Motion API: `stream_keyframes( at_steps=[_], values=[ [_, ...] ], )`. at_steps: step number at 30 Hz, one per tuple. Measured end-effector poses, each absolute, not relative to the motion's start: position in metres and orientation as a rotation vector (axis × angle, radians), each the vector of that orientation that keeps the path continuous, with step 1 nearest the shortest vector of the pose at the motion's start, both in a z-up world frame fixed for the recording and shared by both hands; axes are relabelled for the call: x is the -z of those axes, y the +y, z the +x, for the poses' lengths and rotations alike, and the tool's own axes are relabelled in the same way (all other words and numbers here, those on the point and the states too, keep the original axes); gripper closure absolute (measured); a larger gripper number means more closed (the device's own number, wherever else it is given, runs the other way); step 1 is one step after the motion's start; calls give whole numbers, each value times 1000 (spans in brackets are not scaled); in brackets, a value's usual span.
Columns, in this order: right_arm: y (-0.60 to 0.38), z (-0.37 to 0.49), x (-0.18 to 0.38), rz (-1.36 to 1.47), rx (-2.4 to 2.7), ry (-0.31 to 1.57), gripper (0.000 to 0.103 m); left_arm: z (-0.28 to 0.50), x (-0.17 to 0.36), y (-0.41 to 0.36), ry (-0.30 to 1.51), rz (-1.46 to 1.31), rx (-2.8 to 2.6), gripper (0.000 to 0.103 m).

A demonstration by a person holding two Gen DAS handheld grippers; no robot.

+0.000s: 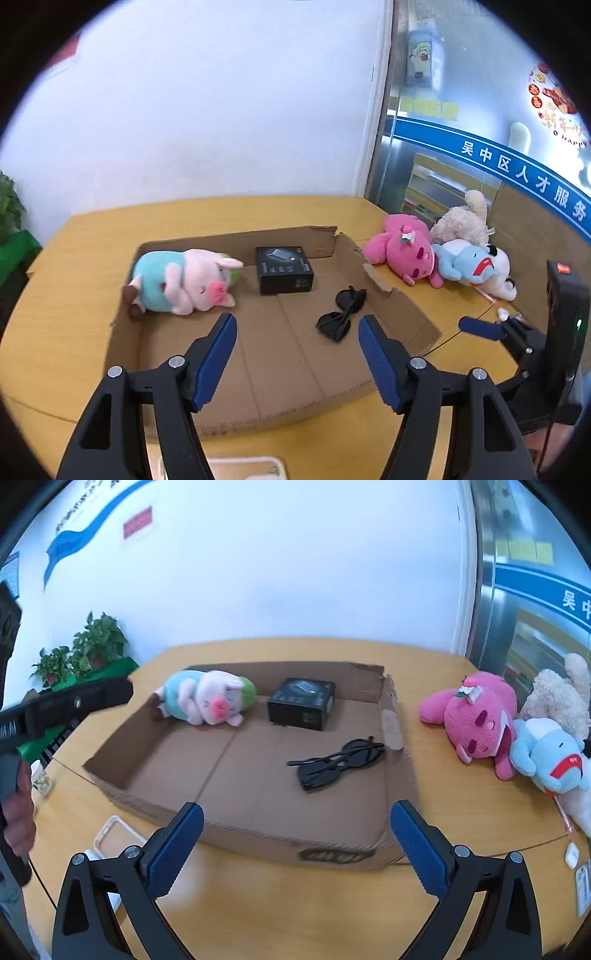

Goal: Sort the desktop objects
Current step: 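Lower the sunglasses into the box and open the right gripper, then move the right gripper toward the white phone case frame on the table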

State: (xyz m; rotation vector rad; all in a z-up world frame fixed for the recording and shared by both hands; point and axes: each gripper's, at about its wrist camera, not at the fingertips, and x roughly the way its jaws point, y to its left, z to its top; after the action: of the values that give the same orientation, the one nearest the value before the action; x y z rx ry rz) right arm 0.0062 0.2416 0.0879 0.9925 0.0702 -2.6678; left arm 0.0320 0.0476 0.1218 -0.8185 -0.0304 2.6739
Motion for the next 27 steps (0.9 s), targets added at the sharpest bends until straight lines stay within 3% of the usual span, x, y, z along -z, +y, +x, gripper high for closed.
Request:
stream_keyframes(
  at_steps=[11,27],
  values=[
    [214,64,-101,827,2776,123,0,87,-116,36,-58,-713,-2736,32],
    [215,66,-96,831,2777,123,0,96,-99,31,-22,-747,-2727,32]
  ],
)
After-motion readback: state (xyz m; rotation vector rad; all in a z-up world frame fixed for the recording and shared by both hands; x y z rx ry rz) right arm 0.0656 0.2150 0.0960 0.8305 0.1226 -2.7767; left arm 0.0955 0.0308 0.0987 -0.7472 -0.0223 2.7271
